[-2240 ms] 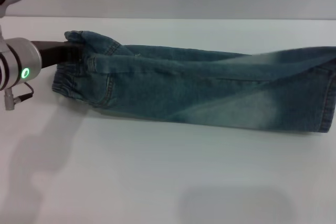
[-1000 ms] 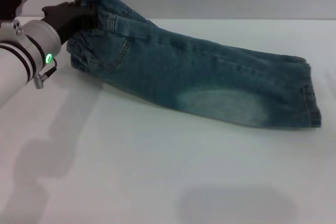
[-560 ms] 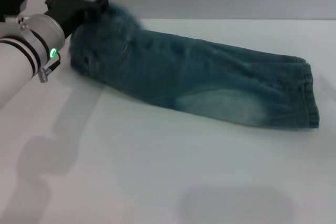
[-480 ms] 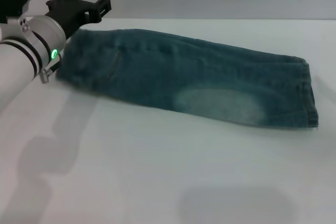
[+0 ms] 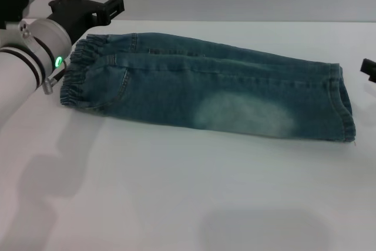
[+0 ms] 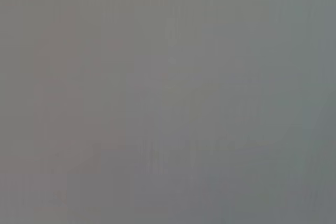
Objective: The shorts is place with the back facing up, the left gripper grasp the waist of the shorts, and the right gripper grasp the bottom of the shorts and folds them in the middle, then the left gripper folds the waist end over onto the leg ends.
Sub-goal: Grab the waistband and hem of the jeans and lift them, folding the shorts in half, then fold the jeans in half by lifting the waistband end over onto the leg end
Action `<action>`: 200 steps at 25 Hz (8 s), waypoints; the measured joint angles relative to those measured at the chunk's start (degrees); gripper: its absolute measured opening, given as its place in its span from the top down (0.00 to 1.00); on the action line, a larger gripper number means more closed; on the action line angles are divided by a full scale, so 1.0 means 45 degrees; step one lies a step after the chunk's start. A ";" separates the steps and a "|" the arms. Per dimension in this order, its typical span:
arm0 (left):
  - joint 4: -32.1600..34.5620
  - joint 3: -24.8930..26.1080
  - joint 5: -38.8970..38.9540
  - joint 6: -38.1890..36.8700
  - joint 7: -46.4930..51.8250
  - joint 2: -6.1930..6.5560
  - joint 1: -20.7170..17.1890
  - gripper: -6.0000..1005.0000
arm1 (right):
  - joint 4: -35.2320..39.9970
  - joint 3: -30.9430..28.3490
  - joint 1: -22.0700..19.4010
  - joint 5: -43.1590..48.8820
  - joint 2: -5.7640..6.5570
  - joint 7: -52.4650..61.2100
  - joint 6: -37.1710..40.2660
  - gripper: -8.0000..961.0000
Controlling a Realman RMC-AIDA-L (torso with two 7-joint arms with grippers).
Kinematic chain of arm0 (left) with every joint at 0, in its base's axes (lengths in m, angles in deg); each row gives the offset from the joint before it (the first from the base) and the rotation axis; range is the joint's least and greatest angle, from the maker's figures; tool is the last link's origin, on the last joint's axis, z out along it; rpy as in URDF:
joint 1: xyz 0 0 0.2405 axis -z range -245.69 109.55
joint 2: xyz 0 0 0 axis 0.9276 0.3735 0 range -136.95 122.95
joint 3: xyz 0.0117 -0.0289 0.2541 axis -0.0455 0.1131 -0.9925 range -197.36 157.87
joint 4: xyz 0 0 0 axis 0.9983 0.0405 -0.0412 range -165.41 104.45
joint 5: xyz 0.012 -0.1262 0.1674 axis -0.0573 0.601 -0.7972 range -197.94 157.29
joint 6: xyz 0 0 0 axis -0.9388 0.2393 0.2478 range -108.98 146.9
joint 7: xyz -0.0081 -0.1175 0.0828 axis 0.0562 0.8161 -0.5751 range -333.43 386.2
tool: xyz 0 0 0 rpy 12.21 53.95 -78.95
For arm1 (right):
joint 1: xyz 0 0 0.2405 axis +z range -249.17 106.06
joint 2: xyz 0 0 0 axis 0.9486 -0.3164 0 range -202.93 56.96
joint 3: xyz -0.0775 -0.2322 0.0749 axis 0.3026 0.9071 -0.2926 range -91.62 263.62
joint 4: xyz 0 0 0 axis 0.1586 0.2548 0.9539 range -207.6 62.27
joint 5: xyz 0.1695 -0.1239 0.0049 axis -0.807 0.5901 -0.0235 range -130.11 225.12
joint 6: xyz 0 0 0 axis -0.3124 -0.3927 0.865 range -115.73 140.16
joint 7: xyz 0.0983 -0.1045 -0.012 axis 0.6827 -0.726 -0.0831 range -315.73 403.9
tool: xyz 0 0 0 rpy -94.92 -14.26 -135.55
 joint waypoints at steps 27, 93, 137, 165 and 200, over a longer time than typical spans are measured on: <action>-0.3522 0.1078 -0.0118 0.6744 -0.0204 0.0074 -0.0916 0.15 | 0.8082 0.2159 0.1837 -0.7902 -0.0083 -1.3430 -0.0421 0.62; -0.0407 0.3322 -0.0458 1.0200 -0.0512 0.0089 0.1313 0.15 | 0.9132 0.3272 0.2689 -0.8284 -0.0011 -1.4024 -0.1160 0.99; -0.0115 0.3396 -0.0388 1.0936 -0.0723 0.0079 0.1598 0.16 | 0.9131 0.3435 0.2533 -0.8239 0.0032 -1.3997 -0.1277 0.99; -0.1051 0.3363 0.0667 1.0143 -0.1340 0.0026 0.1069 0.71 | 0.9127 0.3355 0.2472 -0.8262 0.0070 -1.3904 -0.1456 0.99; -0.5374 0.2455 0.1447 1.0284 -0.1360 0.0041 -0.0440 0.97 | 1.0220 0.3294 0.3447 -0.8339 -0.0006 -1.3873 -0.0765 0.99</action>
